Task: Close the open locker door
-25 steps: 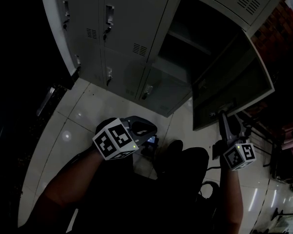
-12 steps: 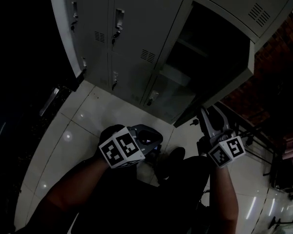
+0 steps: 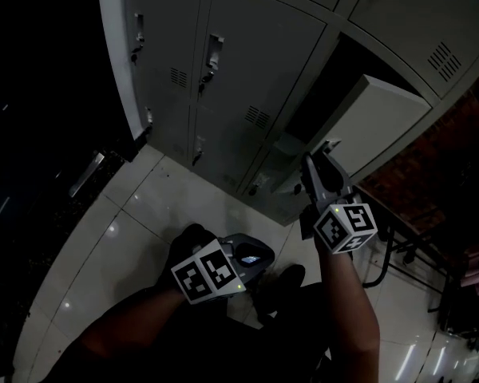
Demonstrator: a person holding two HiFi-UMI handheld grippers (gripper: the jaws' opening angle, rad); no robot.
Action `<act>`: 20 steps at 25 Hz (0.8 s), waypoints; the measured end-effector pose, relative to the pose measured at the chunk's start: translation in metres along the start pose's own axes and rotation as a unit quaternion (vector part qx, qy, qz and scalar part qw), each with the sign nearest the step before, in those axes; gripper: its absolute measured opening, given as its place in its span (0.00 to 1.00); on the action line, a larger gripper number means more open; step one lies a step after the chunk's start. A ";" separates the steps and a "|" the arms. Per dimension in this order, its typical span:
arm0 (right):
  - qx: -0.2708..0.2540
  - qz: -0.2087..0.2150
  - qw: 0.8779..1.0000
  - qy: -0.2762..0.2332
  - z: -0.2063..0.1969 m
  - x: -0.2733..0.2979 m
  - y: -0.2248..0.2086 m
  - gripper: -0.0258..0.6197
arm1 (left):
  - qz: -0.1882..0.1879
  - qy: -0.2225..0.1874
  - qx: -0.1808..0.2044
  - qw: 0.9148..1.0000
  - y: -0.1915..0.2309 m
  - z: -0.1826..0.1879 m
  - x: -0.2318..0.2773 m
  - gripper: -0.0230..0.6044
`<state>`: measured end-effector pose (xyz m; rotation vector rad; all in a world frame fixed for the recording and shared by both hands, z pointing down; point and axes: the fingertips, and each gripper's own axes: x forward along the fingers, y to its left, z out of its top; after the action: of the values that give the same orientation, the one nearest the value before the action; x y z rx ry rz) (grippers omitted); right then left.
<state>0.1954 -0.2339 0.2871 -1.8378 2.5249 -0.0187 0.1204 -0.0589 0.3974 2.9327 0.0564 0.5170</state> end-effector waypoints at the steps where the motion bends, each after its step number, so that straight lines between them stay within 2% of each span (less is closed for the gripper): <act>1: -0.001 -0.008 1.000 0.003 0.000 0.010 -0.004 0.21 | 0.001 -0.001 -0.001 1.000 0.000 0.000 -0.001 0.06; 12: -0.009 -0.132 0.990 0.041 0.000 0.109 -0.068 0.17 | 0.011 -0.021 -0.011 1.000 0.007 0.005 -0.017 0.06; 20: -0.008 -0.168 0.985 0.037 0.000 0.124 -0.088 0.15 | 0.018 -0.027 -0.015 0.999 0.011 0.005 -0.025 0.06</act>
<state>0.2413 -0.3793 0.2876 -2.2870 2.2298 -0.0731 0.0982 -0.0723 0.3865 2.9216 -0.0122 0.4383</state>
